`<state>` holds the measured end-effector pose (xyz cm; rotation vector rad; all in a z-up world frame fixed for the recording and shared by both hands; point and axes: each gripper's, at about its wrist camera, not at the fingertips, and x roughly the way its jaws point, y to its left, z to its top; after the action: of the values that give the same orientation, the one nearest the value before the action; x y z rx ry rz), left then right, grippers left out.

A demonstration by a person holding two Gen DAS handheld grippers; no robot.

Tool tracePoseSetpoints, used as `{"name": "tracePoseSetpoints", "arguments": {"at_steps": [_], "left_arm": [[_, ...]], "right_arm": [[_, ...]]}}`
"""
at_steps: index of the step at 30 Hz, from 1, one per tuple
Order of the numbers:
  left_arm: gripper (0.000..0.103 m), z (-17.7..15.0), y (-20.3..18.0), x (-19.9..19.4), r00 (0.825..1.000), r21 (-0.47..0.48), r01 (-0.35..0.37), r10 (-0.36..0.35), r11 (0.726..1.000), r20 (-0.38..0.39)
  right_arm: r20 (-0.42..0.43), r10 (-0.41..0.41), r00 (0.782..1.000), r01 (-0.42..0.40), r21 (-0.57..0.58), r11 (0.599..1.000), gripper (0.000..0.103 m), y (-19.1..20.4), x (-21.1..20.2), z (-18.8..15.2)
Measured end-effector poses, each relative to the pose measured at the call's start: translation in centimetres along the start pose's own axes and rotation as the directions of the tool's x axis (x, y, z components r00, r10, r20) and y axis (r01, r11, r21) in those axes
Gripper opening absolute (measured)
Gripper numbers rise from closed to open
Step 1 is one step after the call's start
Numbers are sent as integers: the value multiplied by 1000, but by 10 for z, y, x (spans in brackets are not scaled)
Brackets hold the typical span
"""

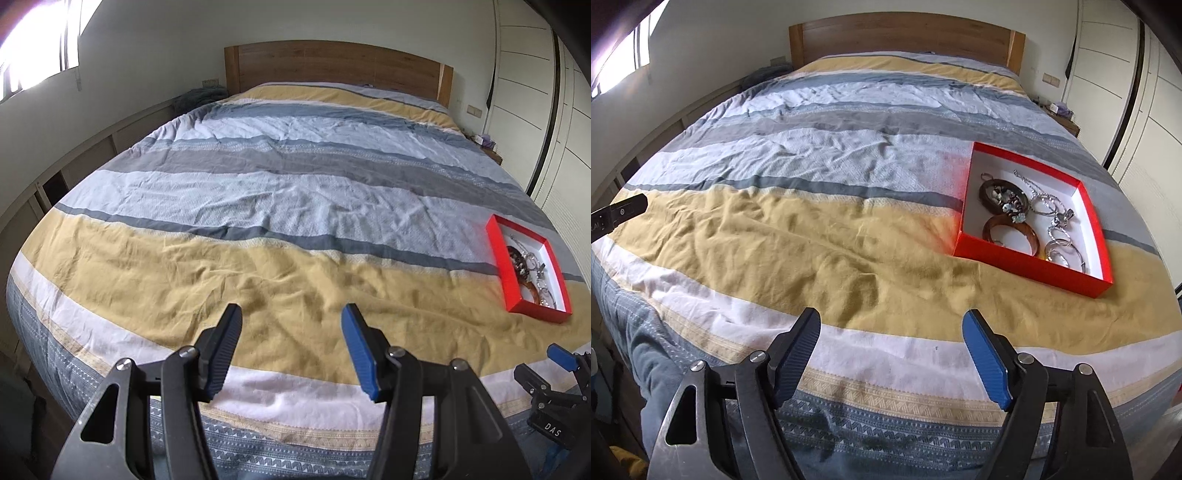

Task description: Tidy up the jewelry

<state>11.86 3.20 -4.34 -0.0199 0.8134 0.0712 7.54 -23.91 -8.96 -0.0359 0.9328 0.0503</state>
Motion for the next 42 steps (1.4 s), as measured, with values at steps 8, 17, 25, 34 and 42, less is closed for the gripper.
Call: {"name": "tracePoseSetpoints", "arguments": {"at_steps": [8, 17, 25, 34, 42], "left_arm": [[54, -11, -8, 49, 998, 1, -3, 3, 1000, -62], [54, -11, -34, 60, 994, 49, 74, -69, 996, -87], [54, -12, -53, 51, 989, 77, 129, -122, 989, -88], [54, -16, -69, 38, 987, 111, 145, -136, 983, -84], [54, -20, -76, 27, 986, 116, 159, -151, 980, -77]], "right_arm": [[-37, -23, 999, 25, 50, 998, 81, -13, 41, -3], [-33, -42, 999, 45, 95, 994, 81, -28, 45, -1], [-12, -52, 999, 53, 114, 992, 81, -30, 36, -3], [15, -64, 998, 62, 126, 990, 81, -33, 21, -8], [30, -64, 997, 60, 130, 990, 81, -34, 9, -13]]}}
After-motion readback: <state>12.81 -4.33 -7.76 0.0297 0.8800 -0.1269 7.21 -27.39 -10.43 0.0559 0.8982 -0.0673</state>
